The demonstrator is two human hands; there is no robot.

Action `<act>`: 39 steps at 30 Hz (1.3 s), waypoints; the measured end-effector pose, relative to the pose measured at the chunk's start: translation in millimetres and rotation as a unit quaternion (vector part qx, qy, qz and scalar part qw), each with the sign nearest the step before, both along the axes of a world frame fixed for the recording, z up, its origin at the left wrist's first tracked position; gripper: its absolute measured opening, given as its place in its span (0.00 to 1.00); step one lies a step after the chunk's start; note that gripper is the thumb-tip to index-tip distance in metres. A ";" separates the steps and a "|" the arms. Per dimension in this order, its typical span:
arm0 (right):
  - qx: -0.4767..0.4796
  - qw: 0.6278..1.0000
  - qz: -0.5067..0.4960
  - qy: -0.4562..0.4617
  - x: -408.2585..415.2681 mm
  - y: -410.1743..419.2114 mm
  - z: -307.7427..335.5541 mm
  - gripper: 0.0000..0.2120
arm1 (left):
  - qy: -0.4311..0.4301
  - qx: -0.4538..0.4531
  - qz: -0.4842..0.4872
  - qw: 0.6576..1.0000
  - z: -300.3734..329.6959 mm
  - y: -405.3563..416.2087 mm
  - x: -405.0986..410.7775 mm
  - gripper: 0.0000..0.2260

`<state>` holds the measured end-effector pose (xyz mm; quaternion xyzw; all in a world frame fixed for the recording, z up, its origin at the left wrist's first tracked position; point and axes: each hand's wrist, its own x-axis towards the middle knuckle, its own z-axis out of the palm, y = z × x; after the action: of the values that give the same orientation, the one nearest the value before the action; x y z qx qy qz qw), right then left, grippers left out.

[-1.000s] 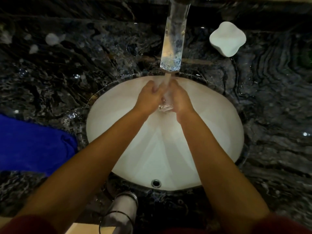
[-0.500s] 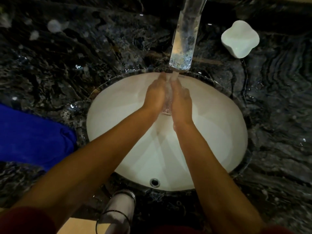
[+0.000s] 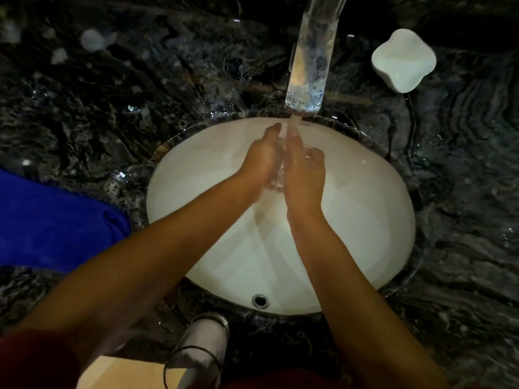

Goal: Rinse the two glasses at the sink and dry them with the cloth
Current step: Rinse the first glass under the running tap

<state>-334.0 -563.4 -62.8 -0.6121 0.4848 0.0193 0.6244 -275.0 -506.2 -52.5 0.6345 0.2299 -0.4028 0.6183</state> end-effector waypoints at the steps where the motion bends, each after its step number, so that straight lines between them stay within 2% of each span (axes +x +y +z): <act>1: -0.016 1.000 0.001 0.003 2.8 -1.2 -1.5 0.24 | -0.024 0.027 -0.024 0.999 -0.8 -2.6 -5.8 0.23; 3: -0.061 0.998 0.016 0.017 8.5 -5.1 -2.5 0.25 | -0.100 0.066 -0.038 0.992 -3.5 -8.7 -26.7 0.21; 5: -0.065 0.997 0.023 0.019 7.4 -5.5 -3.3 0.28 | -0.122 0.063 -0.036 0.990 -8.2 -7.3 -30.5 0.20; 7: -0.052 0.998 0.034 0.020 -1.5 1.1 -4.4 0.27 | -0.062 0.042 -0.001 0.997 -4.9 1.6 -15.3 0.21; 9: -0.056 0.998 0.033 0.022 -3.2 4.1 -3.8 0.24 | -0.020 0.020 0.018 0.999 -5.9 4.7 -5.0 0.25; 11: -0.058 0.998 0.018 0.031 6.7 1.1 -1.0 0.24 | -0.081 0.055 -0.043 0.994 -4.2 -2.2 -14.7 0.27; 13: -0.068 0.997 0.023 0.032 13.0 -0.9 -0.5 0.26 | -0.121 0.066 -0.033 0.990 -7.9 -6.4 -23.2 0.25; 15: -0.061 0.998 0.021 0.015 5.5 2.0 -1.4 0.28 | -0.054 0.019 0.002 0.998 -5.9 -1.0 -13.6 0.24; 17: -0.051 0.999 0.010 0.008 -2.5 3.7 -2.6 0.29 | -0.002 -0.023 0.029 0.999 -6.8 2.9 -6.5 0.29; 20: -0.055 0.998 0.004 0.030 7.7 -2.9 -4.5 0.28 | -0.097 0.043 -0.064 0.992 -6.5 -5.7 -21.8 0.26; 21: -0.064 0.997 0.012 0.037 10.1 -2.9 -5.1 0.28 | -0.115 0.055 -0.064 0.990 -7.3 -6.4 -26.0 0.27; 22: -0.063 0.997 0.014 0.036 9.9 -0.9 -3.8 0.27 | -0.111 0.060 -0.057 0.990 -6.1 -4.8 -22.9 0.29; 25: -0.061 0.997 0.035 0.015 -3.7 10.3 -2.4 0.25 | -0.023 0.037 0.002 0.999 0.3 8.4 -2.2 0.29; 26: -0.074 0.996 0.043 0.013 -4.0 9.9 1.0 0.24 | -0.030 0.026 -0.006 0.999 -1.4 10.1 -3.3 0.27; 29: -0.131 0.990 0.054 0.009 13.7 -1.8 5.1 0.30 | -0.128 0.004 -0.058 0.990 -4.1 7.8 -31.5 0.18; 31: -0.154 0.986 0.064 -0.003 13.5 -2.9 7.0 0.31 | -0.103 -0.045 -0.029 0.993 -10.0 9.0 -37.5 0.20; 33: -0.132 0.987 0.083 -0.036 -1.7 7.3 11.1 0.28 | -0.018 -0.085 0.022 0.996 -12.8 19.1 -23.6 0.32; 35: -0.133 0.986 0.085 -0.057 -17.2 12.7 6.9 0.26 | 0.027 -0.122 0.020 0.992 -17.9 26.5 -18.0 0.38; 37: -0.186 0.977 0.085 -0.060 -13.6 7.7 6.6 0.28 | 0.010 -0.107 -0.017 0.994 -21.1 29.3 -18.2 0.37; 39: -0.220 0.967 0.111 -0.060 -5.5 -7.0 -4.6 0.25 | -0.037 -0.092 -0.044 0.994 -19.6 27.3 -20.9 0.30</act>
<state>-339.5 -570.5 -67.4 -0.7847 0.3680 -0.0551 0.4958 -296.0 -478.9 -72.1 0.5988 0.1406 -0.4254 0.6638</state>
